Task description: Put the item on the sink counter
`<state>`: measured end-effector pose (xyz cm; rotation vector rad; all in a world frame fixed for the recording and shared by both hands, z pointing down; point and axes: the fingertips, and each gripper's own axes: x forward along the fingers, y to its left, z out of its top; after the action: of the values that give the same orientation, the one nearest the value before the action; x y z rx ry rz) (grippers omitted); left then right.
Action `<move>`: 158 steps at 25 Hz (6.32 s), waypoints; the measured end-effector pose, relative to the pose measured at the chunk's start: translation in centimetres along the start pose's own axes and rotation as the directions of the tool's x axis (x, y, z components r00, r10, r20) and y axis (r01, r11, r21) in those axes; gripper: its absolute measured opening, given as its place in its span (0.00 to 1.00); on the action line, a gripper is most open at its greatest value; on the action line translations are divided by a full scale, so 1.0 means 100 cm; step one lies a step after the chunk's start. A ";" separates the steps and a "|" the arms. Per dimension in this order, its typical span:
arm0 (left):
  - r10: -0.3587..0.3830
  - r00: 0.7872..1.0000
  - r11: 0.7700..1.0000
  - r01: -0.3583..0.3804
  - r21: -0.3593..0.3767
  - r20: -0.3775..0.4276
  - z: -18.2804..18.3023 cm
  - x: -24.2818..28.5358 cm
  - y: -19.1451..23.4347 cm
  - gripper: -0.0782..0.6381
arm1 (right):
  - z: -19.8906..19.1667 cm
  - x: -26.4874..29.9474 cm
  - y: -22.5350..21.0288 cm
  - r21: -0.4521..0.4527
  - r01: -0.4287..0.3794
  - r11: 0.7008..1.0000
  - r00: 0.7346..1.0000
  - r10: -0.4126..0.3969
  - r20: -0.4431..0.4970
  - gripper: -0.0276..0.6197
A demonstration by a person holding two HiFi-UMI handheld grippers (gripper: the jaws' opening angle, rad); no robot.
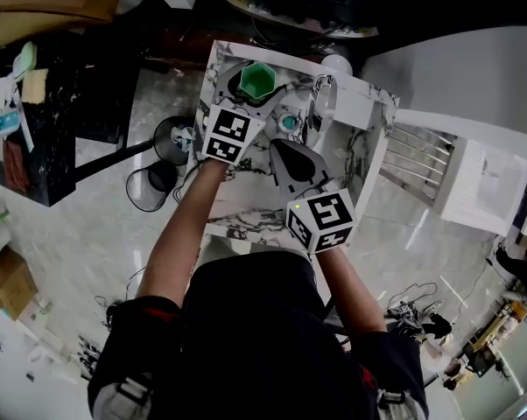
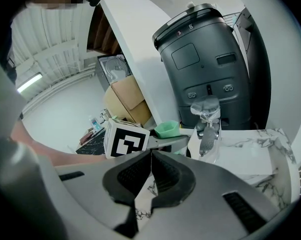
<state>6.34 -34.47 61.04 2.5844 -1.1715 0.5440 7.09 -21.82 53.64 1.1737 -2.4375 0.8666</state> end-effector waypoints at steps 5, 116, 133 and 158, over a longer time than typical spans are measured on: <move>-0.013 1.000 1.000 0.013 0.007 -0.016 -0.006 0.006 -0.003 0.58 | -0.001 0.001 0.001 0.008 -0.003 1.000 1.000 0.003 -0.001 0.10; -0.217 0.953 0.970 0.186 0.158 0.211 0.090 -0.367 -0.121 0.15 | 0.022 -0.162 0.180 -0.029 0.283 0.959 0.898 -0.254 0.359 0.10; -0.259 0.941 0.959 0.224 0.173 0.218 0.078 -0.417 -0.148 0.15 | 0.006 -0.192 0.224 -0.058 0.306 0.950 0.871 -0.255 0.420 0.10; -0.283 0.936 0.954 0.252 0.162 0.208 0.080 -0.426 -0.251 0.15 | -0.022 -0.279 0.218 -0.115 0.308 0.945 0.873 -0.232 0.430 0.10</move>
<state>1.42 7.17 33.61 2.9220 -0.8439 0.2771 7.40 6.97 32.88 1.7165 -2.5007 0.3277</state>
